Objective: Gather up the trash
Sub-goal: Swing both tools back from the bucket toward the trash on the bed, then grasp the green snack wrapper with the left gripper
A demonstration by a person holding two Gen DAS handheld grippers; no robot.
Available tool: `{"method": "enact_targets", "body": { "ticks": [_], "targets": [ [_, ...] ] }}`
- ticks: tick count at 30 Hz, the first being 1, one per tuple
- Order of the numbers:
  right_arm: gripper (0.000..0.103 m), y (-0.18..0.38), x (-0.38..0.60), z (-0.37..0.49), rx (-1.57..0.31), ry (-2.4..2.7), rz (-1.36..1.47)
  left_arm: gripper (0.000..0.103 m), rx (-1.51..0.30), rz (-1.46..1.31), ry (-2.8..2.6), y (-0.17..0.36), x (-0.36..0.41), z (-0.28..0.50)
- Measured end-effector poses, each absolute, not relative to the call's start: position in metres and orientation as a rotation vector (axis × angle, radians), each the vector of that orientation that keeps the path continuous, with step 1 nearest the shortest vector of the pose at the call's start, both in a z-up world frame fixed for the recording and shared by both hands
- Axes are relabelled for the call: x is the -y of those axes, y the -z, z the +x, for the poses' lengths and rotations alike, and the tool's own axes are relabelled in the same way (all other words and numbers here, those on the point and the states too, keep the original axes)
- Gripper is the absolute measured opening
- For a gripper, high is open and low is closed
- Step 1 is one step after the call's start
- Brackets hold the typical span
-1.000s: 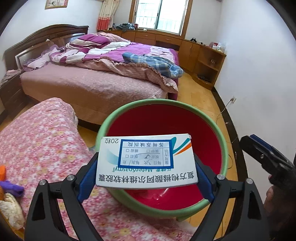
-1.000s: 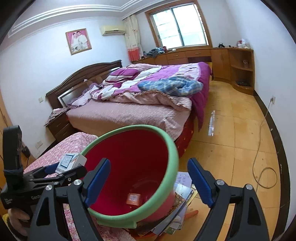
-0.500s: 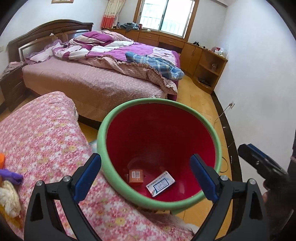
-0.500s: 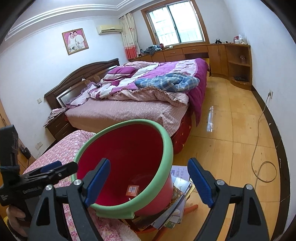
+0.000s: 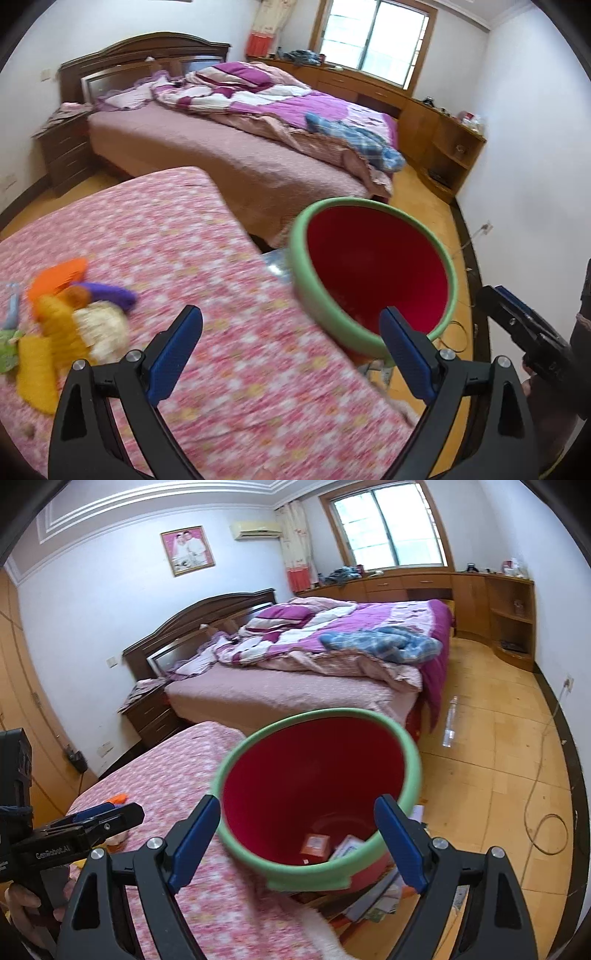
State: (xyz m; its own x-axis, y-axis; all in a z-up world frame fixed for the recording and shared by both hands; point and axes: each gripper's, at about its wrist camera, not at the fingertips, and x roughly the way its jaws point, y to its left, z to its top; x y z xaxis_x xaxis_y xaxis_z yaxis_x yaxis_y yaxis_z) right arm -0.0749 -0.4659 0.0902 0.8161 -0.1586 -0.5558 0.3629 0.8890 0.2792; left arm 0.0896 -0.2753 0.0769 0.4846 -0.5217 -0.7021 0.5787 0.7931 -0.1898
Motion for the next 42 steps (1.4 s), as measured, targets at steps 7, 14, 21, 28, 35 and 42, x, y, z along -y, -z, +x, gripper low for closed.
{"method": "enact_targets", "body": {
  "ticks": [7, 14, 21, 28, 35, 42],
  "targets": [
    [0.087, -0.098, 0.427, -0.060, -0.578, 0.215, 0.366, 0.095, -0.817, 0.027, 0.579, -0.088, 0.217, 0.094],
    [0.087, -0.104, 0.387, -0.041, -0.601, 0.152, 0.340, 0.095, -0.802, -0.021, 0.466, -0.095, 0.153, 0.108],
    [0.087, -0.104, 0.350, -0.018, -0.624, 0.095, 0.308, 0.095, -0.796, -0.027, 0.350, -0.094, 0.096, 0.123],
    [0.087, -0.097, 0.326, 0.002, -0.656, 0.055, 0.296, 0.095, -0.810, 0.014, 0.192, -0.076, 0.044, 0.147],
    [0.087, -0.085, 0.316, 0.016, -0.697, 0.052, 0.293, 0.095, -0.877, 0.019, 0.145, -0.041, 0.014, 0.178],
    [0.087, -0.071, 0.313, 0.028, -0.732, 0.057, 0.300, 0.095, -0.953, -0.029, 0.169, -0.011, 0.011, 0.199]
  ]
}}
